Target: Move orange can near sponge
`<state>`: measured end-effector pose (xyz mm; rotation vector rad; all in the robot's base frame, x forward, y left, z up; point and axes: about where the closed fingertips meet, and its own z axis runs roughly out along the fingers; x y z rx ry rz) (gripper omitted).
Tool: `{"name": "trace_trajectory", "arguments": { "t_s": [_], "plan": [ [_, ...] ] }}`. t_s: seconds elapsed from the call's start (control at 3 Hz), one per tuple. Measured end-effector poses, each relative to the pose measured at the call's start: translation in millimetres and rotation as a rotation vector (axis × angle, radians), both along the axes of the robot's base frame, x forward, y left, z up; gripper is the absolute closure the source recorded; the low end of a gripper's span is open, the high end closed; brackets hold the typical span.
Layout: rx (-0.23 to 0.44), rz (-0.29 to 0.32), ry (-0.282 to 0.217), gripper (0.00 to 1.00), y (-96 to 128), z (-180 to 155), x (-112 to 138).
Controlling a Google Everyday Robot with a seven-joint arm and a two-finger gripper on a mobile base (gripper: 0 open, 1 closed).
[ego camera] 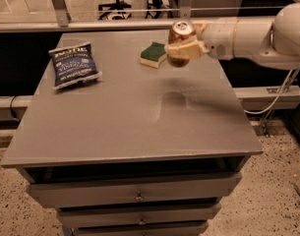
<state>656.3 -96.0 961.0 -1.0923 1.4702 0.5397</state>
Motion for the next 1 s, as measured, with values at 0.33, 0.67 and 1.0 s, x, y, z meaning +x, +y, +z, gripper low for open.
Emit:
{"name": "trace_trajectory", "arguments": {
  "t_s": [0.33,0.67,1.0],
  "plan": [
    [-0.036,-0.061,-0.015,1.00,-22,16,38],
    [-0.034,-0.118,0.040,1.00,-36,-8,73],
    [-0.022,-0.139,0.078,1.00,-36,-31,90]
  ]
}}
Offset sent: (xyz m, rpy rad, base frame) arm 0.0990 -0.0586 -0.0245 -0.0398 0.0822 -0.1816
